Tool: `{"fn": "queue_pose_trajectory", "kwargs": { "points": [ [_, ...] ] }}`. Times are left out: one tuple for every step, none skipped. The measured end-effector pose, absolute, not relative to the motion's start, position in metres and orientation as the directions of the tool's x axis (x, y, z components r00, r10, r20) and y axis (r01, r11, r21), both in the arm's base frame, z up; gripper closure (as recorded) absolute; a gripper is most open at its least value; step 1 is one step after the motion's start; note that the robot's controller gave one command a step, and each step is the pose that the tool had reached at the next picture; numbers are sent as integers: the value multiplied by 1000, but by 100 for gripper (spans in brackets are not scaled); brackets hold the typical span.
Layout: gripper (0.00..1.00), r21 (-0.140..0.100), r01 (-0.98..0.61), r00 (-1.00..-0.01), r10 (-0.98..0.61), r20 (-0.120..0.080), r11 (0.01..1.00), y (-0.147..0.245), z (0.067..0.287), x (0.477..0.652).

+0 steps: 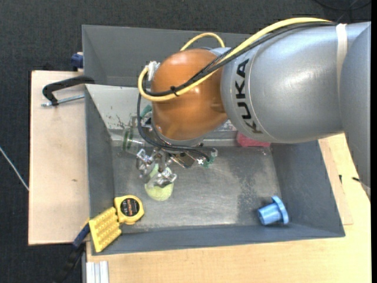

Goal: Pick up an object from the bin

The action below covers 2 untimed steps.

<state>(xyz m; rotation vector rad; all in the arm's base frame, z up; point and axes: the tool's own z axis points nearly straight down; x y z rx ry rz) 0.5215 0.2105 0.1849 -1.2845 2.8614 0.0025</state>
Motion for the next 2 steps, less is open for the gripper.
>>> {"fn": "queue_pose_trajectory", "kwargs": {
  "points": [
    [100, 0, -747, -665, -747, -5, 665, 211, 185, 522],
    [100, 1, -761, -649, -761, -3, 649, 210, 236, 528]
  ]
}}
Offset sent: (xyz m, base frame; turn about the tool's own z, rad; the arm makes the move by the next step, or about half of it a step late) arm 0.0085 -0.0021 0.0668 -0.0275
